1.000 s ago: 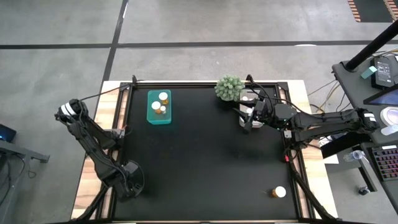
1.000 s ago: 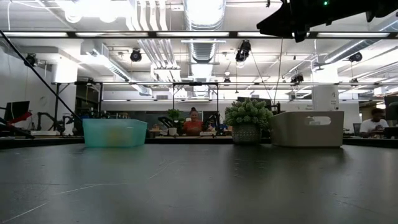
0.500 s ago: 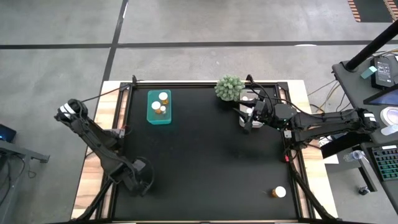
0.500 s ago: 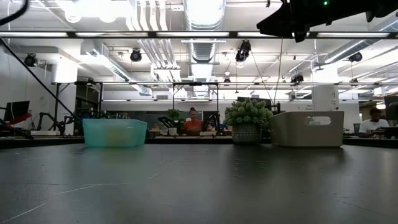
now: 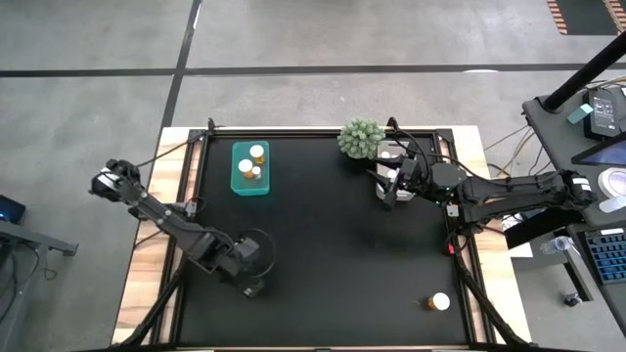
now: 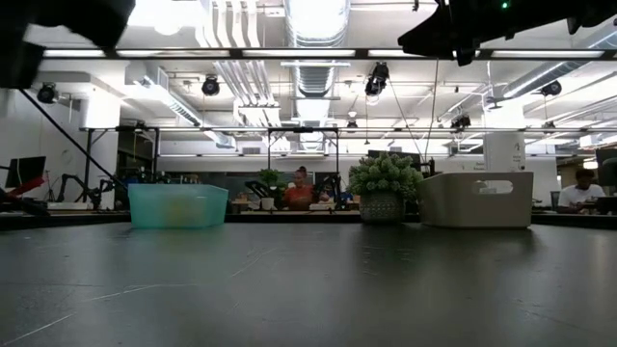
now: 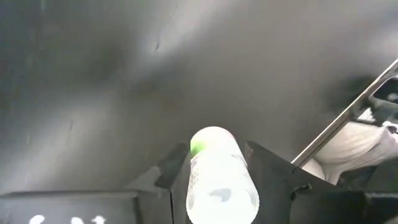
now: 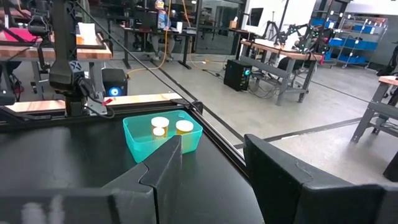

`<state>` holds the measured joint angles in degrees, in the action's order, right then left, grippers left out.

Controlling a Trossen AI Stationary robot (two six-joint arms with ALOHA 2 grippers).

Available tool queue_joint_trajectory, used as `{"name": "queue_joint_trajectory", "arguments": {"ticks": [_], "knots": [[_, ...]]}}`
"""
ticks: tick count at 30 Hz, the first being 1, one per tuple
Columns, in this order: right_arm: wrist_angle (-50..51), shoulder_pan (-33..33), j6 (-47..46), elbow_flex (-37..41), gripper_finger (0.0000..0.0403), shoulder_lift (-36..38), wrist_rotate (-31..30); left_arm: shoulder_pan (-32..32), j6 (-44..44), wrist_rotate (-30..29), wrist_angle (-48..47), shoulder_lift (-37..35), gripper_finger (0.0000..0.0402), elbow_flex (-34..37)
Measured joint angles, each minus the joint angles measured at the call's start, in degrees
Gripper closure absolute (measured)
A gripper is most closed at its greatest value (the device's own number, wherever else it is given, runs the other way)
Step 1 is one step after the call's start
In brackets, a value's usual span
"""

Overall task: Pick and place medicine bottles into bin by pill shape (circle, oval)
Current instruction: Put the transparent capsule bottle into the green bin

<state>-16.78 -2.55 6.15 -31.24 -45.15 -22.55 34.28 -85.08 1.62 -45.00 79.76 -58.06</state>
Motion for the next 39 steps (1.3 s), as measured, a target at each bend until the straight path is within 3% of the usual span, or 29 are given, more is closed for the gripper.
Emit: {"name": "queue_joint_trajectory", "arguments": {"ticks": [20, 28, 39], "knots": [[0.24, 0.00, 0.07, -0.02, 0.0239, 0.00, -0.02, -8.40, 18.68, -2.42, 0.24, 6.66, 0.0288, -6.66], [0.22, 0.00, 0.07, -0.02, 0.0239, 0.00, -0.02, -14.72, 28.59, -4.44, -0.46, 7.26, 0.0288, -11.01], [0.57, 0.00, 0.03, -0.02, 0.0239, 0.00, -0.02, -23.12, 39.71, -8.00, -12.52, 6.48, 0.0288, -18.35]]}}
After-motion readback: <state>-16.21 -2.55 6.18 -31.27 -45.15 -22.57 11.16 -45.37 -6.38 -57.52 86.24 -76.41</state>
